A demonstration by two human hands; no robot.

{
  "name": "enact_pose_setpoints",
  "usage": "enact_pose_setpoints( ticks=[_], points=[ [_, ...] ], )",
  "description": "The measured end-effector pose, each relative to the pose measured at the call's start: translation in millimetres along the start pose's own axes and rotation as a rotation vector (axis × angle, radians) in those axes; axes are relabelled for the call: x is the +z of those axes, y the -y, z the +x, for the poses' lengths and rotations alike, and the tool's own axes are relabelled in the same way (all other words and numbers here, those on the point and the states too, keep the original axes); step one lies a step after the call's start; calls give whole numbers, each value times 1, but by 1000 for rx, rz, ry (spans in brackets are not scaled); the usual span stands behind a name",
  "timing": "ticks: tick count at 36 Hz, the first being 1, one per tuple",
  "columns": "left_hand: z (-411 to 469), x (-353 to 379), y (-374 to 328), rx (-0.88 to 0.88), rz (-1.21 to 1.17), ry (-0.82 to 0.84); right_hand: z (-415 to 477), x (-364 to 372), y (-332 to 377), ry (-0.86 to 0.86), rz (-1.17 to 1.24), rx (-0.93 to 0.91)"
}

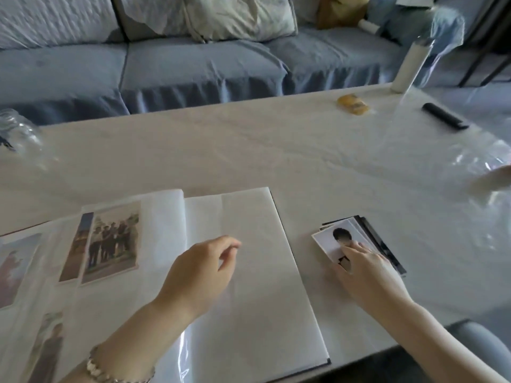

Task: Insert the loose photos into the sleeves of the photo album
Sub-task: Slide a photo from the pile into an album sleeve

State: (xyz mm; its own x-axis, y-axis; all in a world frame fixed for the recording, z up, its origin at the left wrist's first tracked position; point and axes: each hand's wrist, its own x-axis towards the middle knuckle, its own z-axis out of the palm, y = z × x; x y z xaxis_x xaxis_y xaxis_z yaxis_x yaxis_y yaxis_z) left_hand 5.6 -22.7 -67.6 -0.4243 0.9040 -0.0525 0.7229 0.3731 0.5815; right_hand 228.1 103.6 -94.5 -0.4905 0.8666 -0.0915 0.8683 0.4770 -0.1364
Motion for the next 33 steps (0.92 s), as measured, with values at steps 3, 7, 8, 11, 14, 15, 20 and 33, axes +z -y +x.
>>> enact_pose_setpoints(
  ticks=[3,7,8,11,14,15,20,33],
  points=[
    [1,5,-1,-79,-201,43,3,4,2,-241,-4,-38],
    [3,8,-20,-260,-630,137,2,-2,14,-540,124,-87],
    [3,8,-28,-312,-735,178,1,-5,19,-602,119,-132],
    [3,5,-44,-406,-973,309,-4,-14,39,-668,178,-314],
    [1,3,-51,-331,-1051,331,-10,-13,60,-624,216,-552],
    [-1,2,-52,-304,-1055,287,-11,-13,65,-591,229,-602],
    [-3,-7,-36,-341,-905,54,-9,-10,80,-246,407,-630],
    [-28,-56,36,-140,-461,-98,-1,-18,128,251,1160,-162]
  ],
)
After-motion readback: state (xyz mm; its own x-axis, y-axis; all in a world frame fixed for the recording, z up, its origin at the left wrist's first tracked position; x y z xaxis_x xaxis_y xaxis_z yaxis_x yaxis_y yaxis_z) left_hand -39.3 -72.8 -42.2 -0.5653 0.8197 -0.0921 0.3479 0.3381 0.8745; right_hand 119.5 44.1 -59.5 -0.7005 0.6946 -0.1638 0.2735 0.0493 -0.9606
